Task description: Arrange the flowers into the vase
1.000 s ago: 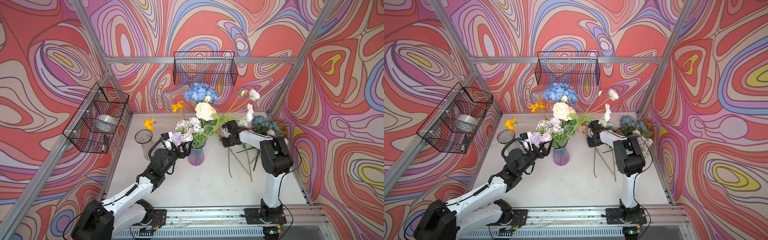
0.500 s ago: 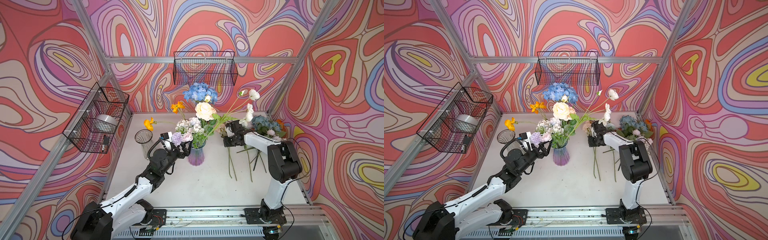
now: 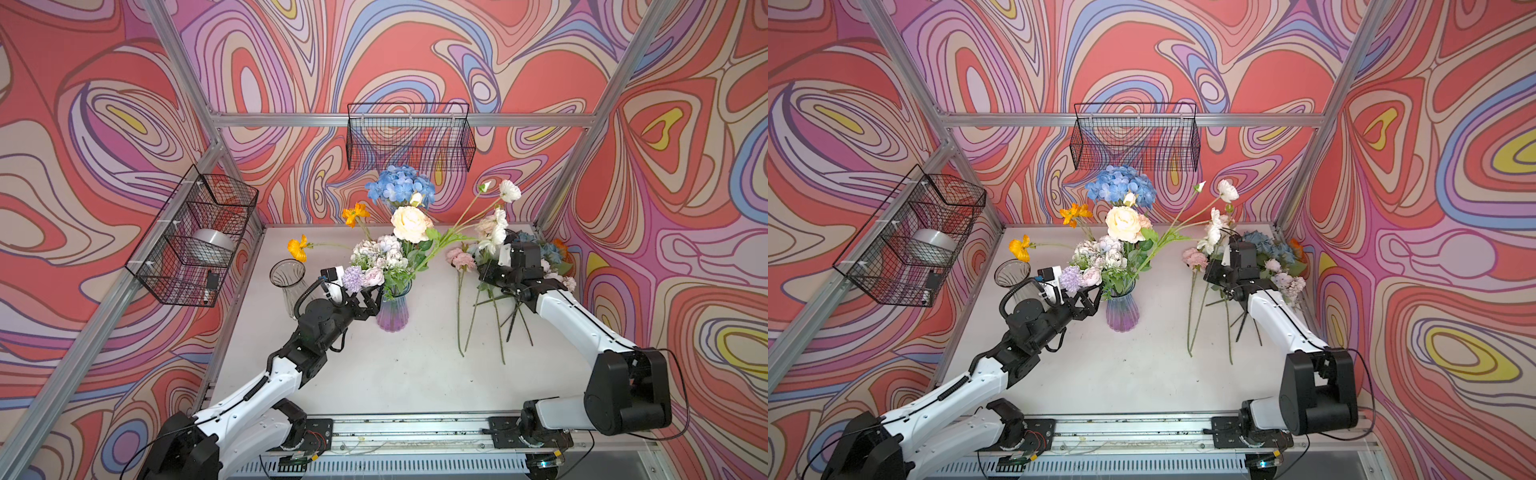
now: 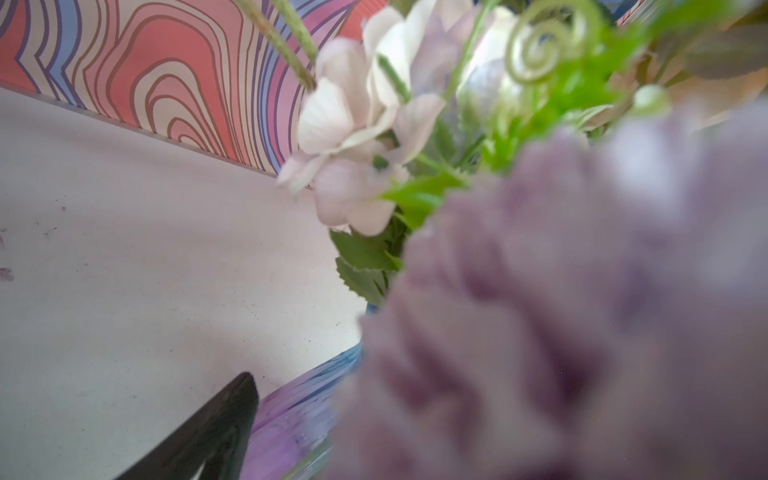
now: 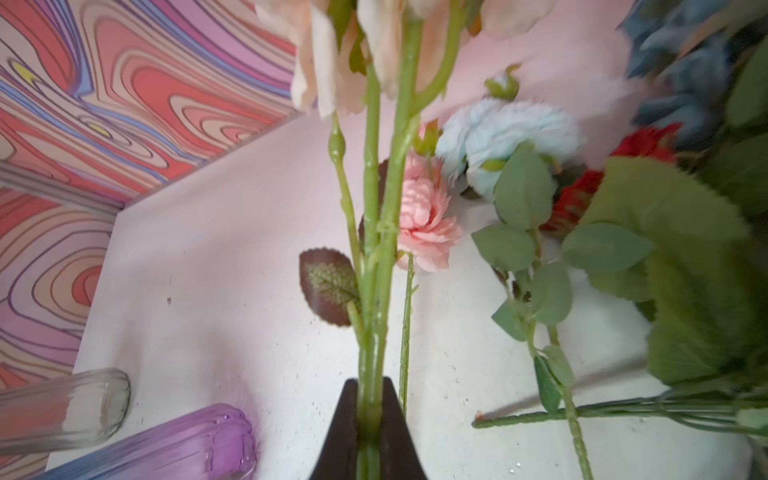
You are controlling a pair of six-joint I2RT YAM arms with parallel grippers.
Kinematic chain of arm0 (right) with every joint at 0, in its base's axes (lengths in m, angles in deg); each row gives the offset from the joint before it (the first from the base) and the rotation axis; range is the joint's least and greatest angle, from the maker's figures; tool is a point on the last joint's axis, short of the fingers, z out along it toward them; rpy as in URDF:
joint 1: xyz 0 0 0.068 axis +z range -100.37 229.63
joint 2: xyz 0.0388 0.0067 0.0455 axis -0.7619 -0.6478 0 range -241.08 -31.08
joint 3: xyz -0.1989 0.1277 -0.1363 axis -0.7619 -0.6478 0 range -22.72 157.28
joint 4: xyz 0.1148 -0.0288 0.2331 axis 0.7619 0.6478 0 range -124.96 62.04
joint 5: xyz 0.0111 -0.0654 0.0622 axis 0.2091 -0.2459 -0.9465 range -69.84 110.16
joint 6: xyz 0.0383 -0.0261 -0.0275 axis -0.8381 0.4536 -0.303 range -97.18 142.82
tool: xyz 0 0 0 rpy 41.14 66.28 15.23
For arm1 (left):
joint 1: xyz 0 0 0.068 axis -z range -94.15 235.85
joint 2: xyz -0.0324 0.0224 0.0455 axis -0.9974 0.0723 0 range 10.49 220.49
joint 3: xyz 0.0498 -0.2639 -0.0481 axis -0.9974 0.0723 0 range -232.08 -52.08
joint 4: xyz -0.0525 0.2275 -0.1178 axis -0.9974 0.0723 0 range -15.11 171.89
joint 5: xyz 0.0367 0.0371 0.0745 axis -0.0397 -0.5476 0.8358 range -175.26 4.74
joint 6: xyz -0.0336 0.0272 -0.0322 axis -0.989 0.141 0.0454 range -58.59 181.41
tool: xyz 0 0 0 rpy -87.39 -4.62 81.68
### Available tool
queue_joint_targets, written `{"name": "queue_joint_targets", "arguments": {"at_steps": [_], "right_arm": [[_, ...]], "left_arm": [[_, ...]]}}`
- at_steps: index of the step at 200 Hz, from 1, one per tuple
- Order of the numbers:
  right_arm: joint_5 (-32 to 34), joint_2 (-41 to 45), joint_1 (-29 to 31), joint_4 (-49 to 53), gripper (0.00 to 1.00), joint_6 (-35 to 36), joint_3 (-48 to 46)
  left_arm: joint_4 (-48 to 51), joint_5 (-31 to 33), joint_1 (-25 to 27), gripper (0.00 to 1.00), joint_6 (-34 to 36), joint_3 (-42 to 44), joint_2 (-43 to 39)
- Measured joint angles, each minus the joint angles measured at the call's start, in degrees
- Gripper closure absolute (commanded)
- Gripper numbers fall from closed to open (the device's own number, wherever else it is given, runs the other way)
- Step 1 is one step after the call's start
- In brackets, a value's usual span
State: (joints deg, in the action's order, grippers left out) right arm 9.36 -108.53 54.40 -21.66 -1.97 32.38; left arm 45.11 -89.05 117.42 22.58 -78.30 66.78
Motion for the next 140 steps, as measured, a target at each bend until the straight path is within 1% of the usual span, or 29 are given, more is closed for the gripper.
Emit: {"name": "queue_joint_targets", "arguments": {"at_steps": [42,75,87,103,140], "right_arm": [[6.80,13.33,-0.26,1.42,1.00,0.33,-0.44],[7.82,22.91,-0.31,1.70,1.00,2.93,-0.44],[6.56,25.70,-0.31,1.36,1.00,3.85,-0.44],[2.97,28.68,-0.31,-0.11,1.00,4.61,-0.44],[-8.72,33.42,-0.31,-6.91,1.00,3.87,-0.90]], "left_arm": [[0.46,1.11,0.00,0.00,-0.61,-0.85,1.68],[0.81,1.44,0.00,0.00,-0.85,-3.02,3.85],[0.79,1.49,0.00,0.00,-0.83,-4.00,4.35],[0.79,1.53,0.00,0.00,-0.79,-4.83,4.63],[0.81,1.57,0.00,0.00,-0.33,-5.88,5.05]]}}
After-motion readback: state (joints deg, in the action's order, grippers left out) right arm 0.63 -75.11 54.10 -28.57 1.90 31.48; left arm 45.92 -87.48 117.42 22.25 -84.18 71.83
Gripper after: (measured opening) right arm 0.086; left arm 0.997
